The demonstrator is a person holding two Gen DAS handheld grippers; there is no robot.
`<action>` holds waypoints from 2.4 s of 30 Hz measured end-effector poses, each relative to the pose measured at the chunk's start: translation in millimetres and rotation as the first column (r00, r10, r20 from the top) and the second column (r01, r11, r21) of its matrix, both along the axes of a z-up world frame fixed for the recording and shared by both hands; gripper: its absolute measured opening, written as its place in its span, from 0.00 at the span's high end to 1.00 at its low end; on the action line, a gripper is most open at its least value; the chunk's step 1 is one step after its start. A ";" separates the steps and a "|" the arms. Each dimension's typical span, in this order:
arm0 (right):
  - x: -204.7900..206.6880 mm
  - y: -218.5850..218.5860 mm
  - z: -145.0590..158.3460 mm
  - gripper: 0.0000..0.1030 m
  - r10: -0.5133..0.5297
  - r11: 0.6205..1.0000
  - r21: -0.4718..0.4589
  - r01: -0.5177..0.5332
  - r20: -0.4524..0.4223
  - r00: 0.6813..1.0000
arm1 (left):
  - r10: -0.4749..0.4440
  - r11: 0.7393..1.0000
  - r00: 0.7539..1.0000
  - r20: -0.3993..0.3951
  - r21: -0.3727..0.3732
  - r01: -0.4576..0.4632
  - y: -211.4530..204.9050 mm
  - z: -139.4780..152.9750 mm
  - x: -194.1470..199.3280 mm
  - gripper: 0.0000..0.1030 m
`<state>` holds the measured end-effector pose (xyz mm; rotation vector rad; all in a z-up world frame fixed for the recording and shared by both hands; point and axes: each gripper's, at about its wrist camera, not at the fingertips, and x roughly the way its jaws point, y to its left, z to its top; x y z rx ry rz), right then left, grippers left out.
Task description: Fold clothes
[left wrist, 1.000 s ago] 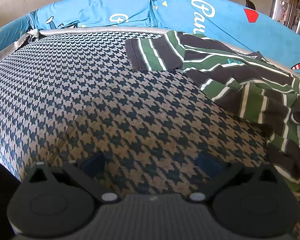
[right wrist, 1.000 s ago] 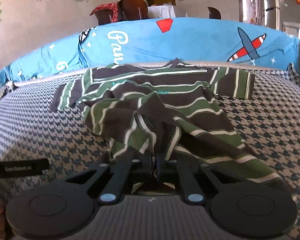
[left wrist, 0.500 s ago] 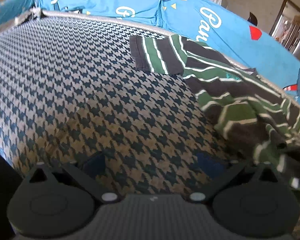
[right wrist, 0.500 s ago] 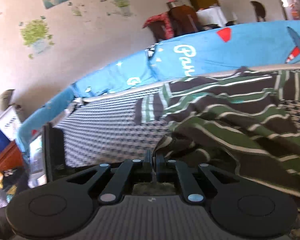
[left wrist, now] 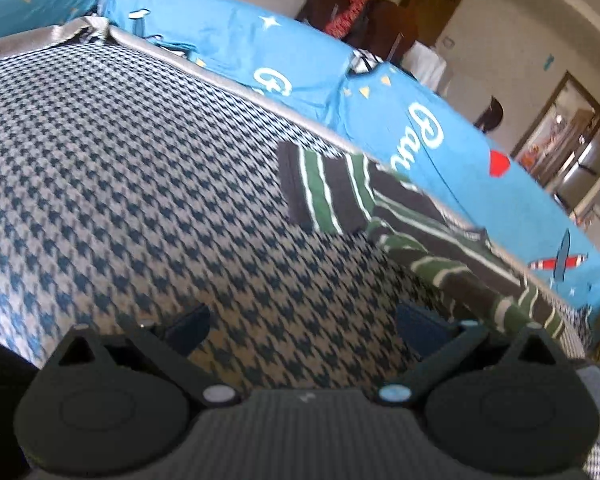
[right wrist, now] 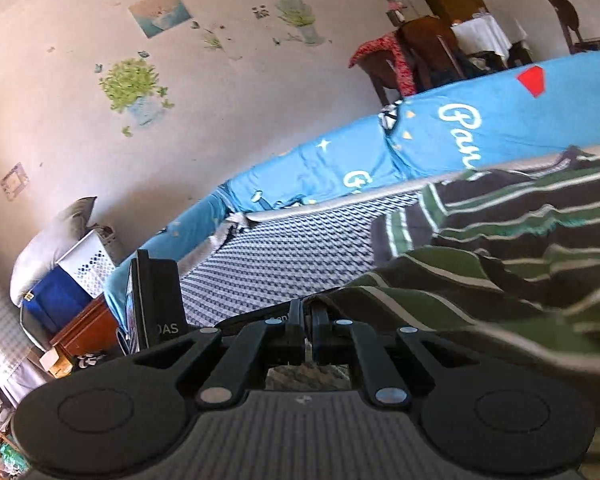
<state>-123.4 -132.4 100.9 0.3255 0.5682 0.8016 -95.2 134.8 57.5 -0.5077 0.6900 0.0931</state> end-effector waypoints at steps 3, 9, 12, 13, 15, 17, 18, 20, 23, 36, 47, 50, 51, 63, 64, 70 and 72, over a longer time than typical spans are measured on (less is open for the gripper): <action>-0.3 12.4 3.3 0.93 0.022 1.000 0.009 -0.022 0.001 1.000 | 0.041 0.999 0.999 0.032 -0.012 -0.041 15.0 5.9 -5.9 0.00; -4.7 35.4 -7.7 0.93 0.064 0.998 -0.028 -0.065 -0.035 0.997 | 0.085 0.996 0.995 0.061 0.027 -0.087 26.4 13.3 -15.2 0.00; -7.3 45.5 -19.3 0.93 0.081 0.994 -0.066 -0.085 -0.058 0.995 | 0.084 0.996 0.995 0.047 0.024 -0.086 25.9 10.2 -13.8 0.00; -9.0 49.0 -23.8 0.91 0.090 0.992 -0.086 -0.095 -0.068 0.994 | 0.086 0.996 0.995 0.045 0.027 -0.088 25.3 9.6 -13.8 0.00; -11.2 54.4 -31.7 0.88 0.099 0.986 -0.127 -0.110 -0.086 0.991 | 0.087 0.995 0.995 0.046 0.039 -0.089 23.0 9.6 -14.1 0.00; -11.5 57.9 -40.5 0.86 0.103 0.980 -0.159 -0.120 -0.109 0.989 | 0.082 0.995 0.995 0.049 0.053 -0.085 18.6 9.8 -13.3 0.00; -11.6 58.9 -44.4 0.84 0.105 0.977 -0.174 -0.125 -0.118 0.987 | 0.079 0.995 0.996 0.049 0.057 -0.082 16.3 9.7 -12.9 0.00; -12.0 59.3 -50.4 0.83 0.111 0.971 -0.199 -0.136 -0.133 0.985 | 0.076 0.995 0.996 0.047 0.066 -0.079 13.2 9.5 -12.2 0.00; -12.8 56.4 -55.3 0.77 0.127 0.967 -0.201 -0.157 -0.156 0.980 | 0.070 0.994 0.997 0.045 0.076 -0.073 9.5 8.3 -11.4 0.00; -25.9 28.9 -69.1 0.74 0.104 0.943 -0.302 -0.138 -0.126 0.987 | 0.030 0.994 0.999 0.013 0.106 -0.031 -4.1 2.9 -5.0 0.00; -36.1 -17.6 -79.3 0.74 -0.048 0.926 -0.376 0.016 -0.076 0.996 | -0.065 0.987 0.997 -0.042 0.142 0.070 -33.2 -8.8 3.5 0.00; -32.5 -22.8 -85.1 0.74 -0.070 0.923 -0.383 0.030 -0.090 0.993 | -0.077 0.985 0.995 -0.057 0.151 0.085 -37.8 -13.3 5.4 0.00; -33.8 -24.0 -85.6 0.74 -0.075 0.920 -0.391 0.036 -0.085 0.994 | -0.078 0.984 0.995 -0.060 0.155 0.087 -39.2 -14.8 5.6 0.00; -31.1 -31.5 -88.5 0.74 -0.200 0.812 -0.535 0.232 0.118 0.973 | -0.107 0.978 0.990 -0.095 0.170 0.122 -52.3 -25.0 11.2 0.00; -29.9 -31.5 -90.3 0.74 -0.203 0.800 -0.550 0.239 0.128 0.971 | -0.109 0.977 0.989 -0.098 0.171 0.125 -53.0 -25.7 11.6 0.00; -22.5 -27.5 -103.3 0.74 -0.192 0.743 -0.616 0.261 0.178 0.965 | -0.119 0.973 0.986 -0.119 0.186 0.140 -58.1 -30.6 14.3 0.00; -18.8 -25.8 -106.8 0.74 -0.191 0.735 -0.624 0.264 0.183 0.964 | -0.119 0.971 0.985 -0.125 0.191 0.142 -58.7 -31.9 14.8 0.00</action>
